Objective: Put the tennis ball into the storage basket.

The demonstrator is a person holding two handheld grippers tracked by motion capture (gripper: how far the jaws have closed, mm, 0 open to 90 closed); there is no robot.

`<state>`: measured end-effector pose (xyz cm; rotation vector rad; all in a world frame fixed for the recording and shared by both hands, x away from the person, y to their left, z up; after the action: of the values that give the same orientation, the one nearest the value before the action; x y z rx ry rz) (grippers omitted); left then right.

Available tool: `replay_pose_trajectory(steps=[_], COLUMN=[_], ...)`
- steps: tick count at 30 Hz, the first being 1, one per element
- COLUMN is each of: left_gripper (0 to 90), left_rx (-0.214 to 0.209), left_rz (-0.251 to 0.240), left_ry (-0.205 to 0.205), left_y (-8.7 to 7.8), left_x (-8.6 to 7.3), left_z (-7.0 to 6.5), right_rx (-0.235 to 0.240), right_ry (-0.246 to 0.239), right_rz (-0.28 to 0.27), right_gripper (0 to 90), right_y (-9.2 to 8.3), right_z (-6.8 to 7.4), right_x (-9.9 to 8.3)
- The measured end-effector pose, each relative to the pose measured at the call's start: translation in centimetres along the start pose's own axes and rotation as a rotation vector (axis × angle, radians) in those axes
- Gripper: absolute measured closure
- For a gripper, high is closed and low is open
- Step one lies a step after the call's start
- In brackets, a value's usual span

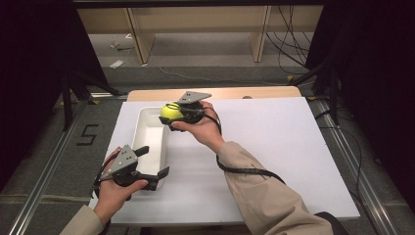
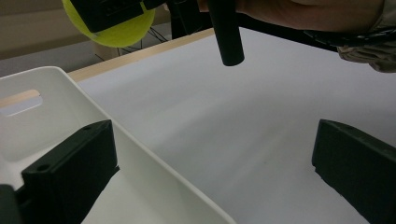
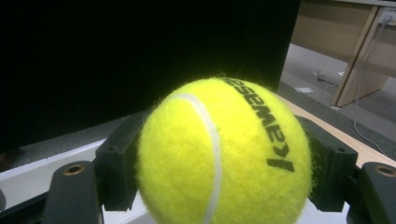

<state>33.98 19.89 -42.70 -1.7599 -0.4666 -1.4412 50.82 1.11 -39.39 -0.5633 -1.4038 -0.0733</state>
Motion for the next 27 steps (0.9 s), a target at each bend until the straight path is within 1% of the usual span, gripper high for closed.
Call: replay_pose_trajectory(steps=[13,27], left_gripper=[0.0,0.0], left_rx=[0.000,0.001], left_rz=[0.000,0.001], left_ry=[0.003,0.004], left_y=[-0.03,-0.02], left_x=[0.01,0.00], left_z=[0.01,0.05], right_rx=[0.008,0.011], right_ry=[-0.005,-0.011], right_rz=[0.005,0.009], right_gripper=[27.1,27.1], right_y=[0.62,0.93], right_z=[0.35,0.38], right_x=[0.28,0.47])
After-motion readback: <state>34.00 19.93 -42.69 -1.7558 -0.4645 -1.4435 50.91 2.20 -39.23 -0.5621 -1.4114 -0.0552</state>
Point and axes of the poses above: each handheld gripper's, and its own axes: y roughly forward along the jaws, x roughly out of its top, z roughly to its left, the point moved 1 cm from there along y, roughly forward along the jaws, and after that the axes turned 4 degrees about x, right-handed, at the moved point
